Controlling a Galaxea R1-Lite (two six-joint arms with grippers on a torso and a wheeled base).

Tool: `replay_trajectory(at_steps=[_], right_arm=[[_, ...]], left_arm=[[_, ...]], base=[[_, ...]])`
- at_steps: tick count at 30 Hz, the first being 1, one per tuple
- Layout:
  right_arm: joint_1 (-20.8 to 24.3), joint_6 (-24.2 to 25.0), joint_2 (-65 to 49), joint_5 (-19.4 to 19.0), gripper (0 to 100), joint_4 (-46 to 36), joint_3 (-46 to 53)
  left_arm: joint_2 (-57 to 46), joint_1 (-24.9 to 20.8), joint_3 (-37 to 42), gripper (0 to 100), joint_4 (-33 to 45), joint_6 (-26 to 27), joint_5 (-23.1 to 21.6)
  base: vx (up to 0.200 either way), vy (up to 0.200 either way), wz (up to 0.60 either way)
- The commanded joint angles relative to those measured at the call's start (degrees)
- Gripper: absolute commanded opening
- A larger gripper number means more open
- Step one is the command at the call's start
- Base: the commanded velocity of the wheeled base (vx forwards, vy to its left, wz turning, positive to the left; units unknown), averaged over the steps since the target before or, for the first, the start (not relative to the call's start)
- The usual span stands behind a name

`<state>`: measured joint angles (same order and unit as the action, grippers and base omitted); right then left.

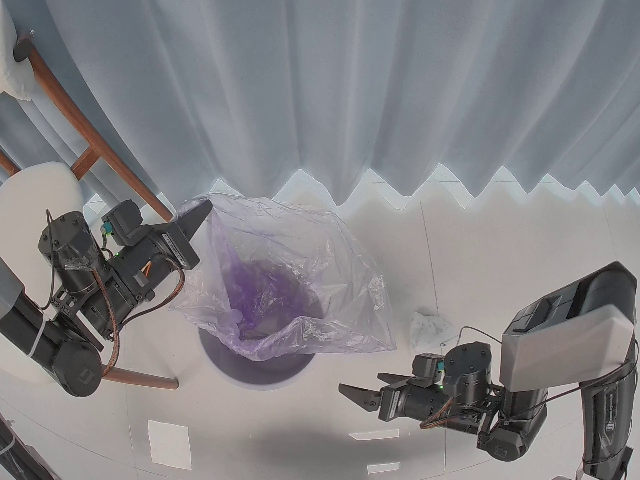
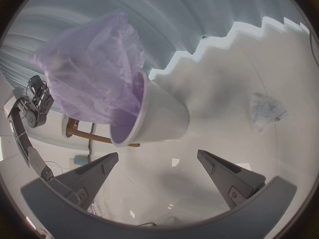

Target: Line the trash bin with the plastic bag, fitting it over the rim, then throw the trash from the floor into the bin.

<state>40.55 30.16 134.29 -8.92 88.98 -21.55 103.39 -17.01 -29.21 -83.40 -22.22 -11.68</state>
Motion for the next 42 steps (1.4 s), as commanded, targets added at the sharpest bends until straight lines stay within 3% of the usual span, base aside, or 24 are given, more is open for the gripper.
replay_trajectory(at_steps=[1,11,14,17,18,30,42], right_arm=[[4.5,2.7,1.3,0.1,100,-1.0,-6.8],[7.5,9.0,1.9,1.8,100,-9.7,-15.9],[7.4,9.3,3.6,7.1,100,-14.4,-22.7],[7.4,9.4,4.0,8.2,100,-17.0,-25.7],[7.4,9.4,4.0,8.2,0,-17.5,-26.1],[6.5,8.8,3.9,10.2,0,-18.3,-27.1],[-0.4,8.6,-2.9,9.9,0,-19.6,-22.7]], left_arm=[[-0.3,0.0,0.1,0,0.0,0.3,0.0],[-0.3,-0.1,0.1,0,0.0,0.3,-0.1],[-0.4,-0.1,0.1,0,0.0,0.3,-0.1],[-0.4,-0.1,0.1,0,0.0,0.3,-0.1],[-0.4,-0.1,0.1,0,0.0,0.3,-0.1],[-0.4,-0.3,0.2,0,0.0,0.4,-0.1],[-0.3,-2.2,1.2,0,-0.3,1.5,-0.4]], base=[[0.000,0.000,0.00],[0.000,0.000,0.00],[0.000,0.000,0.00],[0.000,0.000,0.00],[0.000,0.000,0.00],[0.000,0.000,0.00],[0.000,0.000,0.00]])
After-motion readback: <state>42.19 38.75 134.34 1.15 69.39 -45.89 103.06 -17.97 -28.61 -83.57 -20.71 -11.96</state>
